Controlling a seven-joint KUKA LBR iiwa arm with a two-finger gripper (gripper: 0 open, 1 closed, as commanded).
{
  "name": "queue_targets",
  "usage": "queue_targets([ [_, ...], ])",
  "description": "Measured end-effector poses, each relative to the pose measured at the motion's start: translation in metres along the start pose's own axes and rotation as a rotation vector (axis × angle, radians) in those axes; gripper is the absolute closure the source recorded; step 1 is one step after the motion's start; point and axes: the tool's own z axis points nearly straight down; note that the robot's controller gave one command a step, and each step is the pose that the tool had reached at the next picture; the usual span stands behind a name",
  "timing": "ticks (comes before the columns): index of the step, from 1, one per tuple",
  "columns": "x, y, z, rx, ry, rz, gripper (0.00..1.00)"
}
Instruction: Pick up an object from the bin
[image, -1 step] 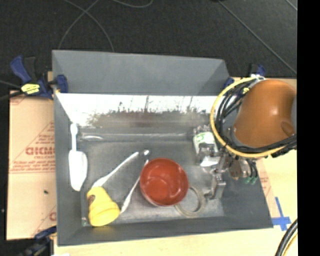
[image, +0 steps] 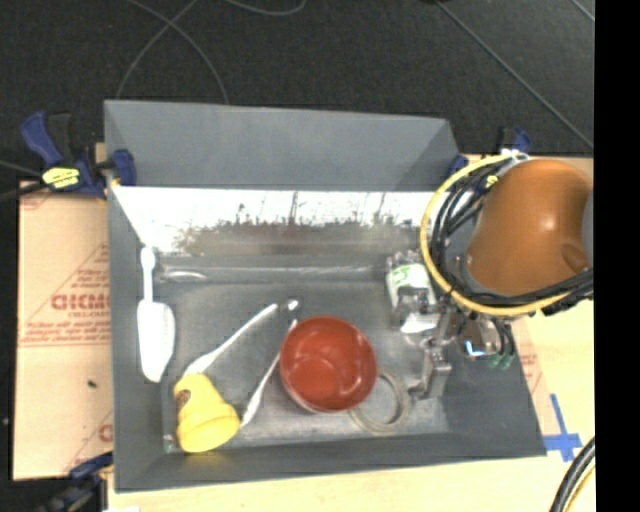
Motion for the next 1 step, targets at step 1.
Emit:
queue_targets([
  [1, 0.0120, 0.0455, 0.0581, -0.002, 0.000, 0.017, 0.00],
])
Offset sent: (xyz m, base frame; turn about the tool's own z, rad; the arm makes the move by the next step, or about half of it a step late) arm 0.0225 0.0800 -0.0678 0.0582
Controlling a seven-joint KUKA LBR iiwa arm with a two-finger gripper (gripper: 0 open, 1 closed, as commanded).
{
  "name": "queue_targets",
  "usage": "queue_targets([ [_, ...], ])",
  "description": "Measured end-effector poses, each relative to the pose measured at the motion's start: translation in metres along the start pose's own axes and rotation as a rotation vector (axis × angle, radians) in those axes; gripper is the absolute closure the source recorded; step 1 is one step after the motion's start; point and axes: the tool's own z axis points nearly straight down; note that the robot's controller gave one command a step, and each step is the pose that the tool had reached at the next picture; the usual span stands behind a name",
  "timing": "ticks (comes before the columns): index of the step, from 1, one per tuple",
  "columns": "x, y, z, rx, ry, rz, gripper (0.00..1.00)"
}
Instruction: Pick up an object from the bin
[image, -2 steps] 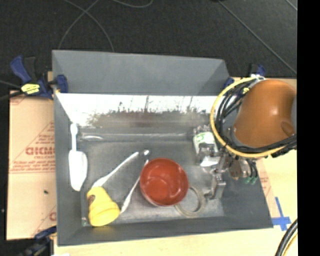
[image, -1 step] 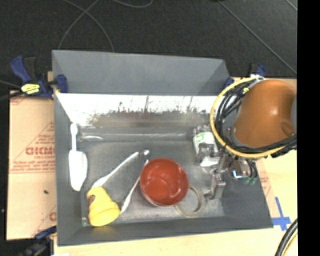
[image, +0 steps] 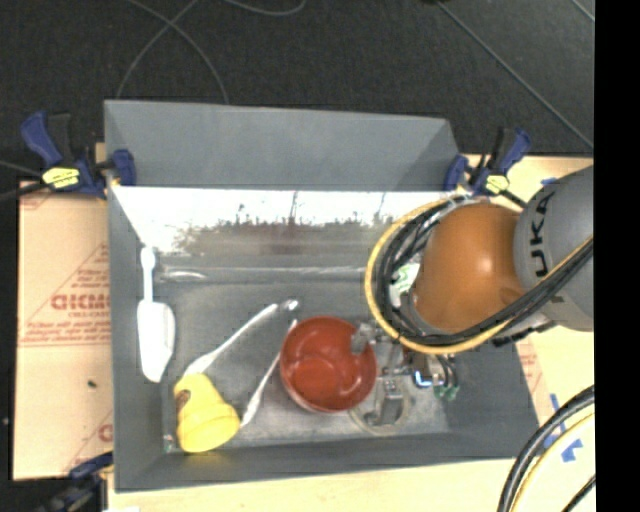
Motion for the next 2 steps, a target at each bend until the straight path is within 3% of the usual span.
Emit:
queue_targets([
  [1, -0.035, 0.036, 0.009, 0.001, -0.015, 0.038, 0.00],
  [2, -0.029, 0.016, 0.089, 0.002, -0.017, -0.244, 1.00],
])
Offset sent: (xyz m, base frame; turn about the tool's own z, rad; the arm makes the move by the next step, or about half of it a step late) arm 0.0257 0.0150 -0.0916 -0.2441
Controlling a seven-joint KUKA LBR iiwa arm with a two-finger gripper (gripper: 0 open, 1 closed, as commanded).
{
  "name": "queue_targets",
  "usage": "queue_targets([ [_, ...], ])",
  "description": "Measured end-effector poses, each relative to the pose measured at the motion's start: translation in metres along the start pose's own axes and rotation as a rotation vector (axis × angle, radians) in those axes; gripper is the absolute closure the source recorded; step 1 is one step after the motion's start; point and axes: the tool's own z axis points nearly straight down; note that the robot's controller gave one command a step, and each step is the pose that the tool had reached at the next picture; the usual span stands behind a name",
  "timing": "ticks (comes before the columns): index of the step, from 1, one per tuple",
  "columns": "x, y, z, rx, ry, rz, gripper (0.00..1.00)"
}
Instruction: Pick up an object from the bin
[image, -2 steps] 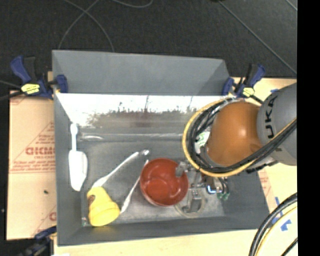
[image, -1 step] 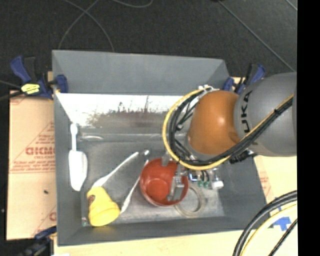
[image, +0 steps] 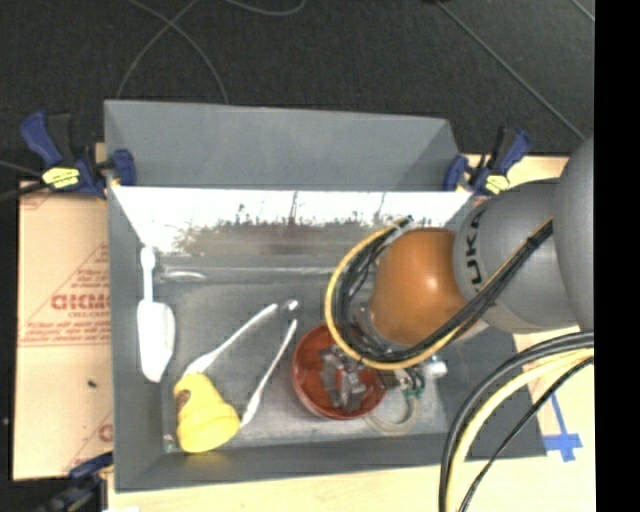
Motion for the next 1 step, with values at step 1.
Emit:
queue_targets([
  [1, 0.0000, 0.0000, 0.0000, 0.000, 0.000, 0.000, 1.00],
])
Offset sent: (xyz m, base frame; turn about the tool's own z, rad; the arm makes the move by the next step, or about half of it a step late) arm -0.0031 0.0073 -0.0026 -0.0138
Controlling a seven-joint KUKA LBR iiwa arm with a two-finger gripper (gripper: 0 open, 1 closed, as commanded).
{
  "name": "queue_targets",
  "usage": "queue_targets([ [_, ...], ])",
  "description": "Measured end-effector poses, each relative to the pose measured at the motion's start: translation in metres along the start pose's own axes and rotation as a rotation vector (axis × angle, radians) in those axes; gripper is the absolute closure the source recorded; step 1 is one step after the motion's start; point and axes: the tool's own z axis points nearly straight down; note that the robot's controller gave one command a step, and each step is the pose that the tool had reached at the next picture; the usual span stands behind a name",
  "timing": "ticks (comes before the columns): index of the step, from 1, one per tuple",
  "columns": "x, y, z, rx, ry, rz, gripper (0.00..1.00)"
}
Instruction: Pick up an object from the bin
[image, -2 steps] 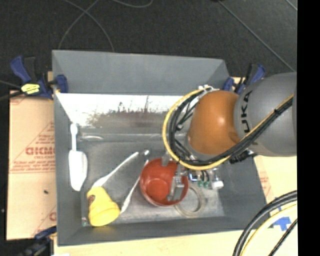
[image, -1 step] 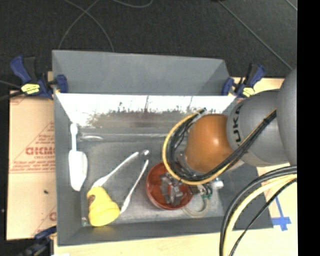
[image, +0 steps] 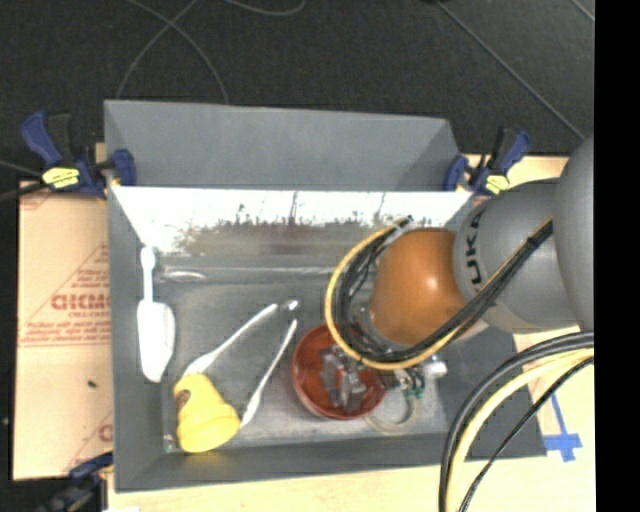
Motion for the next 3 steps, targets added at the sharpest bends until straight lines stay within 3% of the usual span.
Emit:
queue_targets([
  [2, 0.000, 0.005, 0.000, 0.001, -0.002, -0.012, 1.00],
  [3, -0.034, -0.008, -0.003, 0.003, -0.006, -0.157, 1.00],
])
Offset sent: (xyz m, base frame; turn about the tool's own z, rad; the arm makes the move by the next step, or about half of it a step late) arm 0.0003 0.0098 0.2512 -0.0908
